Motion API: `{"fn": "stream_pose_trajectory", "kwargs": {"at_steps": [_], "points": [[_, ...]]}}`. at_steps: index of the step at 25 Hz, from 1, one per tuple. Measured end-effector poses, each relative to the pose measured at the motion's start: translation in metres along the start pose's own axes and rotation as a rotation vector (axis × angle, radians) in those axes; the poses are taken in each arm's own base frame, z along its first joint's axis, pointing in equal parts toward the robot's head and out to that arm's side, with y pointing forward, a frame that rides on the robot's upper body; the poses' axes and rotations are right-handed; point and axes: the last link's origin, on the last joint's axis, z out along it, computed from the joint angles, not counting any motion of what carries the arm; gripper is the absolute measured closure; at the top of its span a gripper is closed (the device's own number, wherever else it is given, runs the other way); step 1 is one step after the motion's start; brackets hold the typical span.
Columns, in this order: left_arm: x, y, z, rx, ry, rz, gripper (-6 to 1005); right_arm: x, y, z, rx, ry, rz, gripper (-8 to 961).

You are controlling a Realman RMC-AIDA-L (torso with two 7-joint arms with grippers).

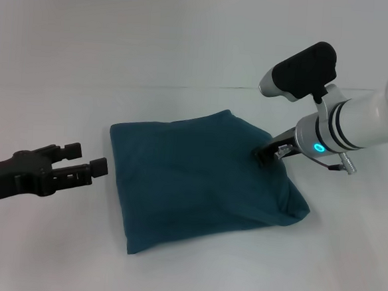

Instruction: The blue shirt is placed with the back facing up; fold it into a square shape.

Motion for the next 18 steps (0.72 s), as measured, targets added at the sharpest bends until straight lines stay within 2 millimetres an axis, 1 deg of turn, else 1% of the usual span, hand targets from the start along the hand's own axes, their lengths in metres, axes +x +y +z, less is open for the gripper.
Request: {"fn": "stream_pose_trajectory", "kwargs": {"at_steps": [2,4,7,9,10,11,12,14,16,17,18], "points": [[0.000,0.000,0.000,0.000,-0.001,-0.004,50,-0.002,-0.002,-0.003,0.000,-0.019,0.006,940],[0.001,-0.001,-0.001,0.002,-0.002,-0.014,50,-0.006,-0.005,-0.013,-0.011,-0.060,0.022,940],[0.007,-0.003,-0.004,0.012,-0.019,-0.069,50,-0.012,-0.010,-0.041,-0.057,-0.166,0.037,939],[0.010,-0.004,-0.003,0.019,-0.052,-0.127,50,-0.011,-0.011,-0.063,-0.117,-0.236,0.024,938],[0.012,-0.005,-0.002,0.020,-0.077,-0.160,51,-0.009,-0.012,-0.073,-0.136,-0.261,0.008,938],[0.014,-0.005,0.001,0.024,-0.114,-0.203,51,-0.004,-0.013,-0.090,-0.180,-0.297,-0.019,938],[0.015,-0.005,0.002,0.026,-0.139,-0.229,51,-0.002,-0.013,-0.095,-0.197,-0.305,-0.030,937],[0.017,-0.005,0.009,0.035,-0.211,-0.300,51,0.008,-0.016,-0.116,-0.254,-0.335,-0.044,937],[0.018,-0.004,0.018,0.049,-0.299,-0.378,51,0.018,-0.019,-0.132,-0.304,-0.356,-0.051,936],[0.017,-0.003,0.024,0.060,-0.356,-0.420,51,0.022,-0.021,-0.139,-0.325,-0.365,-0.054,896],[0.017,-0.003,0.024,0.060,-0.356,-0.420,51,0.026,-0.021,-0.144,-0.347,-0.367,-0.062,856]]}}
